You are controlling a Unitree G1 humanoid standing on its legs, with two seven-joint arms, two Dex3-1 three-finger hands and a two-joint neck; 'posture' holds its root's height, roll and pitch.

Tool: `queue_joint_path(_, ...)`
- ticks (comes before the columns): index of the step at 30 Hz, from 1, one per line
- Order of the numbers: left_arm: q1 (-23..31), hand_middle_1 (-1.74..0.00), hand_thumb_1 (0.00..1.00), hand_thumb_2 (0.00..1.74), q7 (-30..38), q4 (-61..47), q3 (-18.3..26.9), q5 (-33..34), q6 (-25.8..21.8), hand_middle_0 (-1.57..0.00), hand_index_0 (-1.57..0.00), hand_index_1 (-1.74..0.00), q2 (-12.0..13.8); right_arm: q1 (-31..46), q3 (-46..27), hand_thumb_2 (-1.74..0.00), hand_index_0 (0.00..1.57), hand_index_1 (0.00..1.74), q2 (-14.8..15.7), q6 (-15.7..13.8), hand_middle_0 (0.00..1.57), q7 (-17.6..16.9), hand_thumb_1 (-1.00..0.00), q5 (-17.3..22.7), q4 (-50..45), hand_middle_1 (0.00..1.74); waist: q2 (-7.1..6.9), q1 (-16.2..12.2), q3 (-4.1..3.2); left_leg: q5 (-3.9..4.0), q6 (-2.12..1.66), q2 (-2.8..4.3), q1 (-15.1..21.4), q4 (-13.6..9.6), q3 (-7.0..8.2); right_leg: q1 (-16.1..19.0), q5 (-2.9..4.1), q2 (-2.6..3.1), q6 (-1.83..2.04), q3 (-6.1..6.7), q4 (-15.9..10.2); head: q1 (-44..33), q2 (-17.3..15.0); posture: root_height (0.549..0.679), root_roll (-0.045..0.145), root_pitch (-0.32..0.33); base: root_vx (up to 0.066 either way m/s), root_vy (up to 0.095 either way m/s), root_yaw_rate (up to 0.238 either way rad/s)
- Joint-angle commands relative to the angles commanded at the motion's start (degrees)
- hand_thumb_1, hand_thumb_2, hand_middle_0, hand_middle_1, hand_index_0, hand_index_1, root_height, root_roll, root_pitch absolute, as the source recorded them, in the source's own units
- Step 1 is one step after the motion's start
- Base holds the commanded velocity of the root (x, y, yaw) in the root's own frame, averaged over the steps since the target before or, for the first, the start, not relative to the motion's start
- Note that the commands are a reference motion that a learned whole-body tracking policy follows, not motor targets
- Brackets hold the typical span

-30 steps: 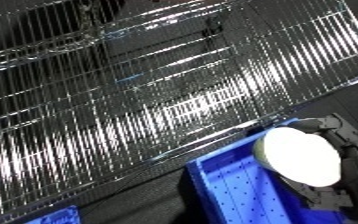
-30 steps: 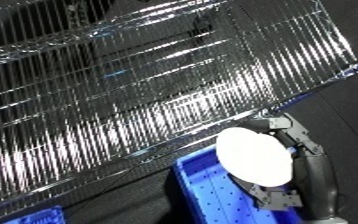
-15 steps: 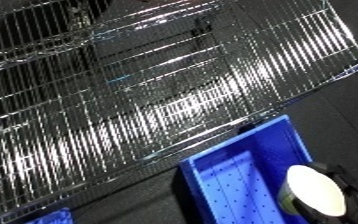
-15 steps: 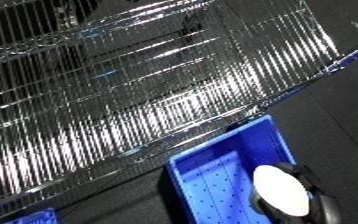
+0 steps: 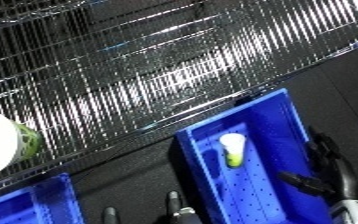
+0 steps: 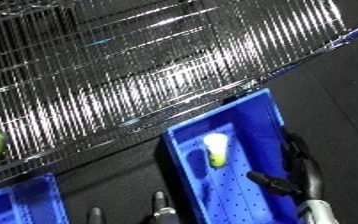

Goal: Pick up the object and place it into the box

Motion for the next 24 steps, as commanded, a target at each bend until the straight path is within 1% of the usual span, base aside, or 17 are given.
queue_joint_path(2, -0.06, 0.00, 0.00, 0.00, -0.09, 0.05, 0.18, 0.06, -0.01, 0.00, 0.00, 0.00, 0.16, 0.17, 0.04, 0.00, 0.00, 0.00, 0.22, 0.46, 0.00, 1.81, 0.00, 0.42, 0.21, 0.00, -0.14, 0.14, 0.00, 0.05, -0.01, -0.02, 0.07, -0.02, -0.09, 0.17, -0.06, 0.07, -0.01, -0.12, 0.05, -0.92, -0.24, 0.636, 0.072, 0.025, -0.006, -0.010, 0.031)
queue_joint_path(5, -0.35, 0.00, 0.00, 0.00, -0.12, 0.04, 0.54, 0.18, 0.08, 0.00, 0.00, 0.00, 0.49, 0.25, 0.42, 0.00, 0.00, 0.00, 0.61, 0.72, 0.00, 3.45, 0.00, 0.01, -0.16, 0.00, -0.53, 0.40, 0.00, 0.16, -0.04, 0.06, 0.21, -0.10, -0.21, 0.52, -0.11, 0.12, 0.02, -0.34, -0.01, -2.99, -0.66, 0.636, 0.071, 0.022, -0.005, -0.020, 0.045)
queue_joint_path(10, -0.95, 0.00, 0.00, 0.00, -0.04, -0.01, 0.99, 0.29, 0.41, 0.00, 0.00, 0.00, 1.17, -0.24, 2.24, 0.00, 0.00, 0.00, 1.13, 1.45, 0.00, 4.72, 0.00, -3.35, -2.16, 0.00, -1.35, 0.97, -0.06, 0.57, -0.20, 0.20, 0.44, -0.47, -0.56, 1.25, -0.04, 0.18, 0.15, -0.86, -0.44, -7.19, -1.11, 0.637, 0.068, 0.018, -0.010, -0.027, 0.060)
queue_joint_path(13, -1.17, 0.00, 0.00, 0.00, -0.12, 0.09, 1.22, 0.55, 0.70, 0.00, 0.00, 0.00, 1.48, -0.64, 3.82, 0.00, 0.00, 0.00, 1.54, 3.16, 0.00, 6.74, 0.00, -4.47, -3.31, 0.00, -1.72, 1.35, -0.33, 0.67, -0.33, 0.36, 0.42, -0.37, -0.85, 1.51, -0.28, 0.11, 0.13, -1.15, -0.38, -10.73, -2.31, 0.637, 0.066, 0.016, -0.003, -0.013, 0.069)
queue_joint_path(14, -1.23, 0.00, 0.00, 0.00, -0.16, 0.17, 1.35, 0.80, 0.76, 0.00, 0.00, 0.00, 1.60, -0.66, 4.45, 0.00, 0.00, 0.00, 1.85, 3.74, 0.00, 7.41, 0.00, -4.70, -3.64, 0.00, -1.86, 1.56, -0.52, 0.76, -0.36, 0.42, 0.44, -0.40, -0.96, 1.62, -0.37, 0.05, 0.13, -1.29, -0.39, -13.72, -3.62, 0.637, 0.066, 0.016, 0.004, -0.026, 0.102)
queue_joint_path(17, -1.70, 0.00, 0.00, 0.00, -0.27, 0.43, 1.76, 1.66, 0.84, 0.00, 0.00, 0.00, 2.00, -0.55, 5.93, 0.00, 0.00, 0.00, 2.90, 4.66, 0.00, 8.47, 0.00, -4.97, -4.09, 0.00, -2.23, 2.41, -1.06, 1.32, -0.45, 0.60, 0.60, -1.00, -1.37, 2.01, -0.55, -0.19, 0.23, -1.80, -0.64, -18.78, -4.56, 0.638, 0.063, 0.017, -0.001, -0.048, 0.124)
queue_joint_path(21, -3.39, 0.00, 0.00, 0.00, -0.43, 0.99, 1.75, 2.50, 1.32, 0.00, 0.00, 0.00, 2.63, -0.96, 7.48, 0.00, 0.00, 0.00, 4.30, 5.74, 0.00, 9.35, 0.00, -4.66, -2.86, 0.00, -2.58, 3.64, -1.72, 2.49, -0.57, 0.85, 0.99, -2.49, -2.10, 2.84, -0.83, -0.60, 0.46, -2.72, -1.07, -24.36, -5.42, 0.639, 0.058, 0.020, -0.003, -0.059, 0.191)
queue_joint_path(24, -4.60, 0.00, 0.00, 0.00, -0.68, 1.72, 1.42, 3.02, 1.52, 0.00, 0.00, 0.00, 2.82, -1.64, 8.26, 0.00, 0.00, 0.00, 5.21, 7.20, 0.00, 10.14, 0.00, -4.59, -1.08, 0.00, -2.70, 4.41, -2.15, 3.21, -0.65, 1.03, 1.32, -3.41, -2.59, 3.44, -1.08, -0.99, 0.57, -3.37, -1.17, -27.68, -5.67, 0.639, 0.056, 0.019, 0.008, -0.037, 0.193)
